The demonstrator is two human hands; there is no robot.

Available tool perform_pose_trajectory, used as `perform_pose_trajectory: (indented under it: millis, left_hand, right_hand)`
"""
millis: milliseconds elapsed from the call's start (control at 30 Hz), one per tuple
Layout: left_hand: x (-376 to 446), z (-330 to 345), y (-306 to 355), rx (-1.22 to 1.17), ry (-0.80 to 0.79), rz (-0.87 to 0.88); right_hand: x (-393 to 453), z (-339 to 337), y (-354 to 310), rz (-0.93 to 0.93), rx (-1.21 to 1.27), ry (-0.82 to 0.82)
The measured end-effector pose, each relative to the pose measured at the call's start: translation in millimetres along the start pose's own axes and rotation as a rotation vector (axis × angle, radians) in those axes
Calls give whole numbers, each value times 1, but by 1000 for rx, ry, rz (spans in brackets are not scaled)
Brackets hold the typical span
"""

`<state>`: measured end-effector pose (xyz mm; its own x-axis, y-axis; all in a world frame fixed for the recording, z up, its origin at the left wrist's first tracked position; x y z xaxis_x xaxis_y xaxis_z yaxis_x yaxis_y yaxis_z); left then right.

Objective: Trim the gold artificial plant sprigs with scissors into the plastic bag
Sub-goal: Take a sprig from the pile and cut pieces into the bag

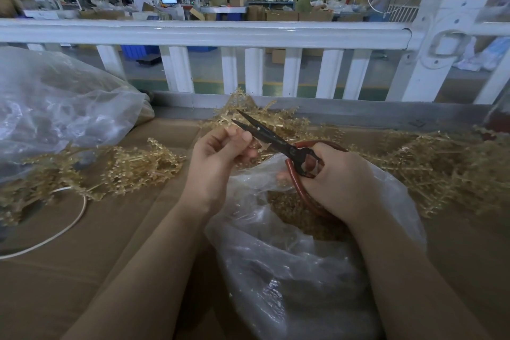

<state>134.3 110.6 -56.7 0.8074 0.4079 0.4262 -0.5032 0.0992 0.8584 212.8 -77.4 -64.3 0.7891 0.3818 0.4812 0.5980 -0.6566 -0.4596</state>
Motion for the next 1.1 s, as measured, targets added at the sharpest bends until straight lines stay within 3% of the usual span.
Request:
perform_pose_trajectory:
  millis: [233, 567, 900, 1100]
  left_hand:
    - [0, -1, -1, -80, -11, -21]
    - [1, -5, 1, -10, 46, 20]
    - [1, -2, -1, 33, -25, 41]
    - [-1, 2, -1, -14, -71, -37]
  right_hand:
    - [1, -1, -1, 16, 17, -15]
    - [-1, -7, -4, -41, -66, -67]
    - [0, -4, -4, -47, -91, -13]
    - [1, -2, -2, -63, -53, -30]
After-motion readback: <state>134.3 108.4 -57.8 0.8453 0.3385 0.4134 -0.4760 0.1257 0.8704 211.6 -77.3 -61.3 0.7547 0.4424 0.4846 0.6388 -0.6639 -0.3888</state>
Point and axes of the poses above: each hand's wrist, its own x-axis towards the middle knuckle, its own z-axis out of the palm, y = z × x, the point moved 2 cm from there along x, towards the middle knuckle, and after that the axes turned 5 degrees about z, right-handed, at the moved point
